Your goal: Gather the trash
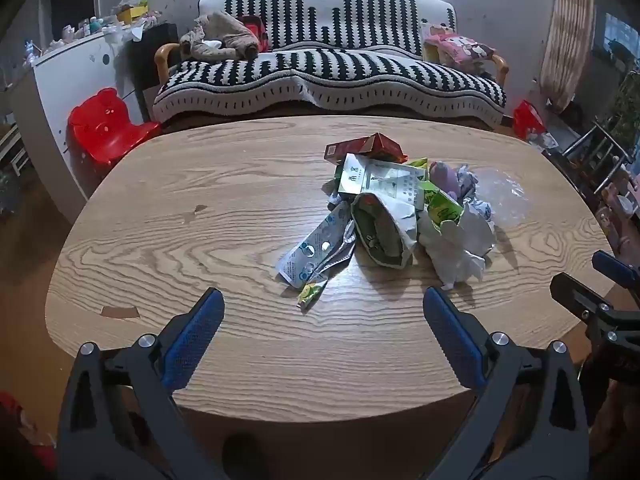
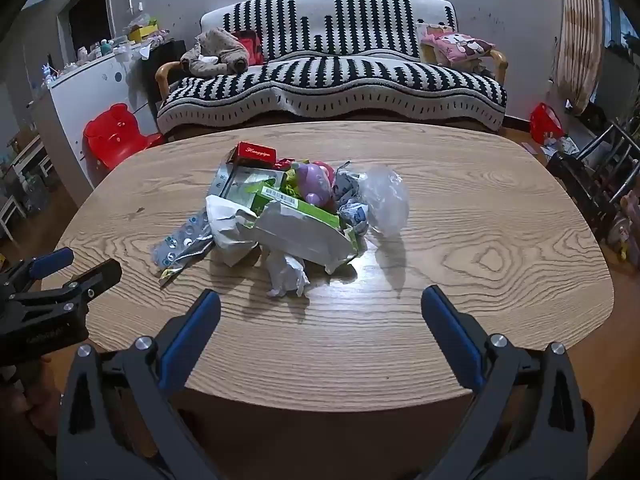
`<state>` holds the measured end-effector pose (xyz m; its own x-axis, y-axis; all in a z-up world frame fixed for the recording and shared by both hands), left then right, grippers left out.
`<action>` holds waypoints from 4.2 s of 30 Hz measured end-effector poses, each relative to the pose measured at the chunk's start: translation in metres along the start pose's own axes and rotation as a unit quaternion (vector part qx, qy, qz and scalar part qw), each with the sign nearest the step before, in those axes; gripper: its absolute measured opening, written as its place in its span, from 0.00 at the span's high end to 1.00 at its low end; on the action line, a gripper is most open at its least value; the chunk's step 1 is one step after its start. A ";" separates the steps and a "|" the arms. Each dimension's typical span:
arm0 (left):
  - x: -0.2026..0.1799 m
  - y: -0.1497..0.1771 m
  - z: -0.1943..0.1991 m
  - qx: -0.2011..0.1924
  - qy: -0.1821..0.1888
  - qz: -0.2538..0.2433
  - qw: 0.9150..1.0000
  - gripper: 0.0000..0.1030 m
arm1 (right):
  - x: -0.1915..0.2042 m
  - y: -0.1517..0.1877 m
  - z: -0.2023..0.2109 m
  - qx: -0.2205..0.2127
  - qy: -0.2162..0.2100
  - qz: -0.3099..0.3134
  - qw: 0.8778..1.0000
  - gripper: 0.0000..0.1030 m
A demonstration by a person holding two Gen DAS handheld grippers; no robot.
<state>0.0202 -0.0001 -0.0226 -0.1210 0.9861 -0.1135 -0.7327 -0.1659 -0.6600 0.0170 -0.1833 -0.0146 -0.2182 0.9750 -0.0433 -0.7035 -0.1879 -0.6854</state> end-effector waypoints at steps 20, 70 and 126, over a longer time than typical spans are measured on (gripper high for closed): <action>0.007 -0.005 0.004 -0.003 0.004 0.008 1.000 0.06 | 0.004 -0.002 0.002 -0.002 -0.002 0.005 1.000 0.06; 0.002 -0.001 0.000 0.000 0.007 0.009 1.000 0.06 | 0.003 -0.004 0.003 -0.006 -0.002 0.004 1.000 0.06; 0.013 -0.039 -0.162 0.079 0.080 -0.079 0.991 0.62 | 0.013 -0.037 -0.157 0.045 -0.027 0.071 0.996 0.69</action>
<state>0.1550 0.0187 -0.1186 0.1015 0.9846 -0.1420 -0.8309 0.0055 -0.5563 0.1464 -0.1447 -0.1034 -0.3538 0.9305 -0.0952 -0.7199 -0.3359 -0.6074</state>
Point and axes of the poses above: each gripper's, at about its wrist camera, not at the fingertips, and z roughly against the way its jaws point, x to its left, y to its underside, the point moved 3 cm from there along -z, roughly the way its jaws point, and after that the axes turned 10 degrees about z, right-handed, at the moved point
